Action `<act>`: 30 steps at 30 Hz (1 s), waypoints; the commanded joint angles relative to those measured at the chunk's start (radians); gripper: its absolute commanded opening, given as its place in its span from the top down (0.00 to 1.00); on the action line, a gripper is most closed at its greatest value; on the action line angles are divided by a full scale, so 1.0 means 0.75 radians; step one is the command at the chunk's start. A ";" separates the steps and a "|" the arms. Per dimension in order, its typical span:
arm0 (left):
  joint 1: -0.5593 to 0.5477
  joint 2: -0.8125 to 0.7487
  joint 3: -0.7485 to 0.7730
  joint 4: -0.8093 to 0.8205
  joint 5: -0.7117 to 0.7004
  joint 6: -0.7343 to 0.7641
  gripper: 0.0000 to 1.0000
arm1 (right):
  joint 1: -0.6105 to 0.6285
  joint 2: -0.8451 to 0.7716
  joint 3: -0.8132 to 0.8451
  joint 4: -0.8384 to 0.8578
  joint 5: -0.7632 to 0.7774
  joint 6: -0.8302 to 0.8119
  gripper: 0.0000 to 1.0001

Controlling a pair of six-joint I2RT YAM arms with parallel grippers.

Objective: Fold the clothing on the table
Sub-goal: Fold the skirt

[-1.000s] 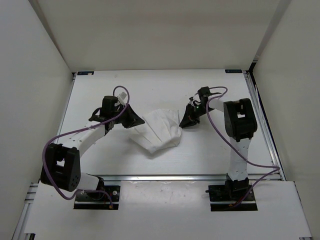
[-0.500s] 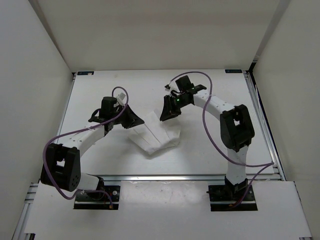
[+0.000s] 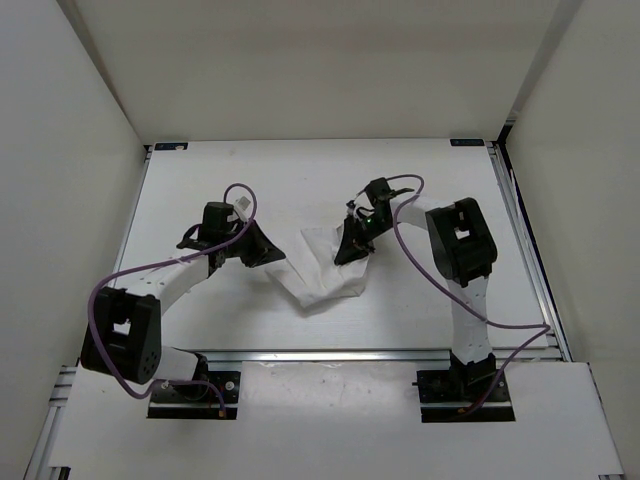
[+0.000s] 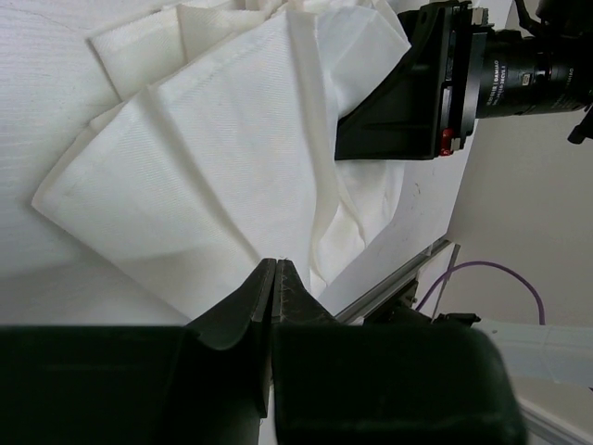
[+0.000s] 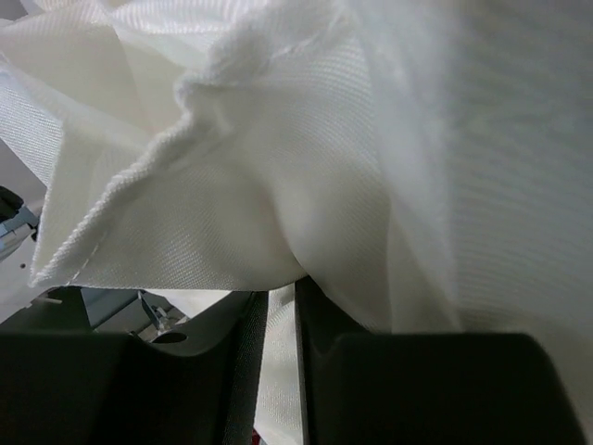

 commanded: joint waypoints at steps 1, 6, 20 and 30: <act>0.007 -0.059 0.006 -0.010 -0.006 0.027 0.88 | -0.016 0.023 -0.015 0.015 0.091 -0.036 0.77; 0.023 -0.100 0.007 -0.051 -0.055 0.090 0.87 | -0.063 -0.267 -0.003 0.164 -0.025 0.049 0.65; 0.162 -0.311 -0.180 -0.290 -0.179 0.311 0.90 | -0.461 -0.928 -0.673 0.405 -0.013 0.197 0.53; 0.269 -0.401 -0.247 -0.335 -0.116 0.422 0.01 | -0.652 -1.088 -0.856 0.434 -0.140 0.199 0.51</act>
